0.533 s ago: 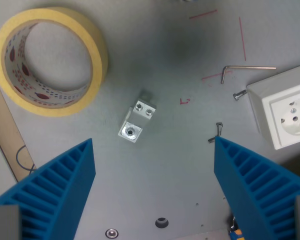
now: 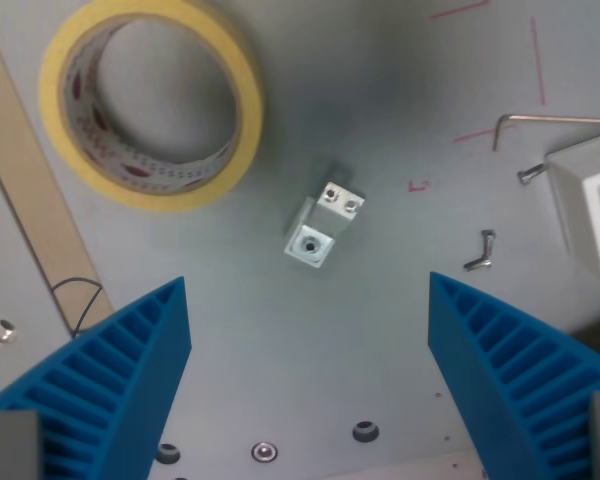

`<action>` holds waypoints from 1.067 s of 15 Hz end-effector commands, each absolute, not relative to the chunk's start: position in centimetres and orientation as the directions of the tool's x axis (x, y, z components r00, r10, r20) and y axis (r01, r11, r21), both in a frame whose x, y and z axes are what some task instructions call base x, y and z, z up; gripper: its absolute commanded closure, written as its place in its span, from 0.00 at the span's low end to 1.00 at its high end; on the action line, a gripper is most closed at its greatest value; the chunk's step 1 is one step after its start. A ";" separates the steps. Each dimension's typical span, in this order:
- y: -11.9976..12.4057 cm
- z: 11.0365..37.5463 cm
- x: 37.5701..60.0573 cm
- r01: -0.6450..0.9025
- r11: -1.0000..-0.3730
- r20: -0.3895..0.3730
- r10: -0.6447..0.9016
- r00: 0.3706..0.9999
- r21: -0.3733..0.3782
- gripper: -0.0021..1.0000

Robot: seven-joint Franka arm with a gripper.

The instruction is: Move in base positive y

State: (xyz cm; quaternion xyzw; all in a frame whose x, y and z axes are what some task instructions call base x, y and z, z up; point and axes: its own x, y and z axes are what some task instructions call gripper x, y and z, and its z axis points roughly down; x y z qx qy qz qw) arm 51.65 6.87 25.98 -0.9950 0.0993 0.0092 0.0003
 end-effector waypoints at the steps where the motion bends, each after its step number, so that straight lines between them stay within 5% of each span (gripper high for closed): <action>1: 8.1 26.2 51.2 -0.209 -0.978 -0.012 -0.209 0.978 0.006 0.00; 16: 16.0 26.1 50.0 -0.209 -0.978 -0.012 -0.209 0.978 0.006 0.00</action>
